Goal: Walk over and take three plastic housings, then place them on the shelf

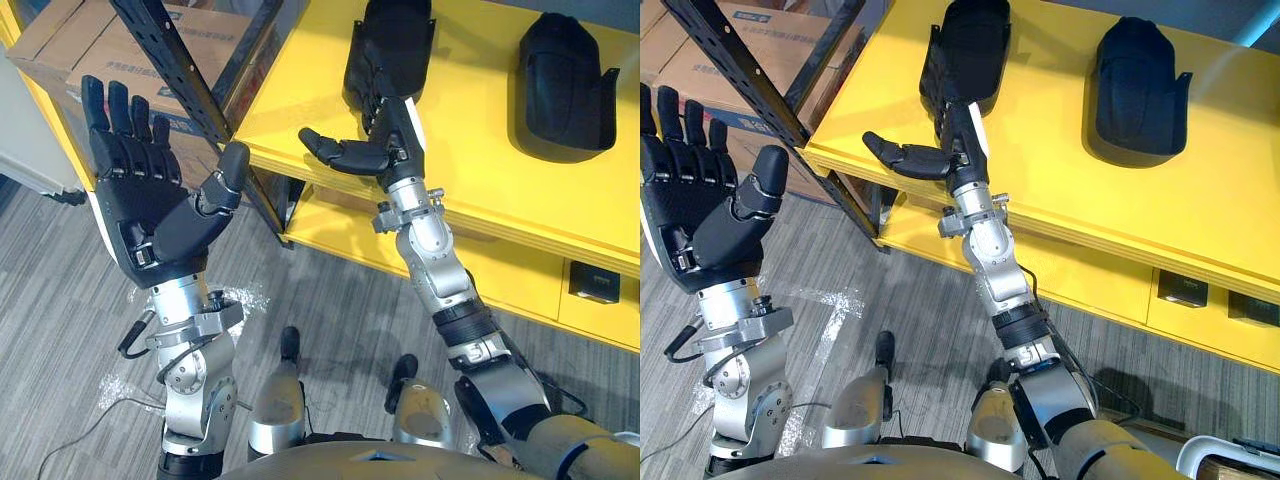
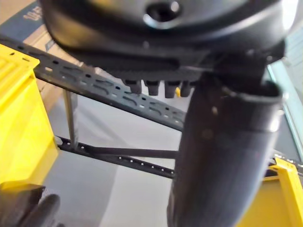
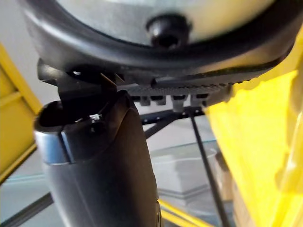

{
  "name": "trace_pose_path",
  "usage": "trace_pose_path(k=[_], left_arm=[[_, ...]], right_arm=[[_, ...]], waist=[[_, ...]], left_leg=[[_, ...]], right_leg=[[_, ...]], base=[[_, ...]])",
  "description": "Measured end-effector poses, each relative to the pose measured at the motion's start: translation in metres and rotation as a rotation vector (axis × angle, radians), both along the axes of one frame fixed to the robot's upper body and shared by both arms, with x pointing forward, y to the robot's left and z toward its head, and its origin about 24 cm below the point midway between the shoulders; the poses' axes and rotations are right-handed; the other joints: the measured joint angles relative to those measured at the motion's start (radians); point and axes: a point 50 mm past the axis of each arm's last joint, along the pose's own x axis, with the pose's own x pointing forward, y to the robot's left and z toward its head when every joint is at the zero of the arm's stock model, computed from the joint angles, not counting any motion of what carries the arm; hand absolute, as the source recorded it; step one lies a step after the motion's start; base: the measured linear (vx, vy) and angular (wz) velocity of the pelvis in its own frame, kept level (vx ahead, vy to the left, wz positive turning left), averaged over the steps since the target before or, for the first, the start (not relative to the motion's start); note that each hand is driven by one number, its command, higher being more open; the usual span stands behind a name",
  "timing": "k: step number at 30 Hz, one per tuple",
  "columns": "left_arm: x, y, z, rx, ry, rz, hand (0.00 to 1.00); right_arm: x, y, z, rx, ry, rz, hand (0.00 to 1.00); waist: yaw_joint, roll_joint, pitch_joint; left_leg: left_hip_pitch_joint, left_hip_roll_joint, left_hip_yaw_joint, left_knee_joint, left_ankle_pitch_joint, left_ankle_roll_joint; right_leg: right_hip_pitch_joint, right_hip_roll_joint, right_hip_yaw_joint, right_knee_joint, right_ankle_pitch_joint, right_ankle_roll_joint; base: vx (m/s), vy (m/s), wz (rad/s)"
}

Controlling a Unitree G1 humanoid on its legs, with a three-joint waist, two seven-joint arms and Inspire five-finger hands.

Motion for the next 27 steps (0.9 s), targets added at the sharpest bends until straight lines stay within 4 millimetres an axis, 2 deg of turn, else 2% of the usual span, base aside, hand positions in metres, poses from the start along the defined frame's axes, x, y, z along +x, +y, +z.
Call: trace_pose_path(k=[3, 7, 11, 15, 22, 27], left_arm=[[0.0, -0.005, -0.001, -0.003, 0.003, -0.033, 1.0], [0.002, -0.011, -0.002, 0.007, 0.027, -0.068, 1.0], [0.004, -0.015, -0.004, 0.026, 0.048, -0.101, 1.0], [0.005, -0.018, -0.004, 0.044, 0.046, -0.128, 1.0], [0.01, -0.019, -0.011, 0.051, 0.095, -0.132, 1.0], [0.014, -0.019, -0.018, 0.07, 0.145, -0.113, 1.0]], right_arm=[[-0.03, 0.003, 0.012, 0.037, -0.1, 0.064, 1.0], [-0.041, -0.001, 0.003, 0.048, -0.085, 0.061, 1.0], [-0.043, -0.005, -0.013, 0.025, -0.002, 0.043, 1.0], [-0.046, -0.009, -0.033, -0.027, 0.086, 0.004, 1.0], [-0.043, -0.012, -0.042, -0.033, 0.131, -0.044, 1.0], [-0.034, -0.016, -0.064, -0.048, 0.227, -0.137, 1.0]], waist=[[-0.003, -0.006, -0.02], [-0.01, -0.032, -0.096], [-0.031, -0.048, -0.141], [-0.035, -0.043, -0.169], [-0.036, -0.045, -0.227], [-0.032, -0.046, -0.251]], left_leg=[[0.038, 0.002, 0.033, -0.021, -0.004, 0.0], [0.054, 0.003, 0.074, -0.021, -0.02, 0.001], [0.091, 0.004, 0.107, -0.022, -0.034, 0.0], [0.121, 0.008, 0.14, -0.022, -0.05, -0.005], [0.144, 0.009, 0.16, -0.023, -0.051, -0.005], [0.148, 0.01, 0.16, -0.027, -0.054, -0.008]], right_leg=[[0.027, 0.009, 0.02, -0.04, 0.016, 0.009], [0.044, 0.022, 0.054, -0.106, 0.051, 0.014], [0.088, 0.031, 0.073, -0.161, 0.076, 0.016], [0.11, 0.04, 0.095, -0.191, 0.091, 0.016], [0.129, 0.044, 0.112, -0.215, 0.108, 0.016], [0.145, 0.046, 0.106, -0.235, 0.116, 0.015]], base=[[0.03, 0.002, -0.22], [0.05, 0.014, -0.3], [0.03, 0.005, -0.23], [-0.01, 0.005, -0.2], [-0.01, 0.005, -0.09], [-0.05, 0.01, 0.01]])
